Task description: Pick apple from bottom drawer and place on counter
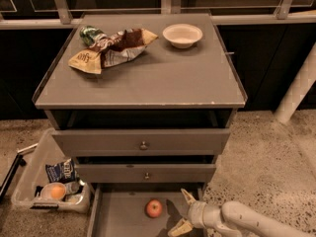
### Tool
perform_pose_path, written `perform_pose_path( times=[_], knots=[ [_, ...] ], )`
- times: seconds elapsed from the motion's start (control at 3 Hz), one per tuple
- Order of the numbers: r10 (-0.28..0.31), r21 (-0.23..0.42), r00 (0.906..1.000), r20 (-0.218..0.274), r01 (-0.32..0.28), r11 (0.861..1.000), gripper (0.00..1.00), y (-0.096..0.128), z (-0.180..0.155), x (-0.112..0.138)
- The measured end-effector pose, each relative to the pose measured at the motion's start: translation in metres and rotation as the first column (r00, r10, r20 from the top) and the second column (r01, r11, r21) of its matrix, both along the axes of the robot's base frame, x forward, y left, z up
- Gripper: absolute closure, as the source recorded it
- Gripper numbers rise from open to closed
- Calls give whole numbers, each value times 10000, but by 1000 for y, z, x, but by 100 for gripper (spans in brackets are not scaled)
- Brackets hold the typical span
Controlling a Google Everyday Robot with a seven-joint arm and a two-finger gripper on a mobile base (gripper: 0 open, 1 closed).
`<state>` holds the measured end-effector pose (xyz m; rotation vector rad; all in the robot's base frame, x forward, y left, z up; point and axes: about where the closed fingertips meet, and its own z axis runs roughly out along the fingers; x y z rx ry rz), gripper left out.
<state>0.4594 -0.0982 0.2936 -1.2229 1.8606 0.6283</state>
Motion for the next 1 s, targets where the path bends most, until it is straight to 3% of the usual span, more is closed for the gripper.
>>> perform_pose_path(
  times=[0.67, 1.0],
  knots=[
    [56, 242, 9954, 954, -80, 9997, 0, 30, -38, 33],
    [178, -32, 9917, 1270, -176, 9998, 0, 40, -56, 44]
  ],
)
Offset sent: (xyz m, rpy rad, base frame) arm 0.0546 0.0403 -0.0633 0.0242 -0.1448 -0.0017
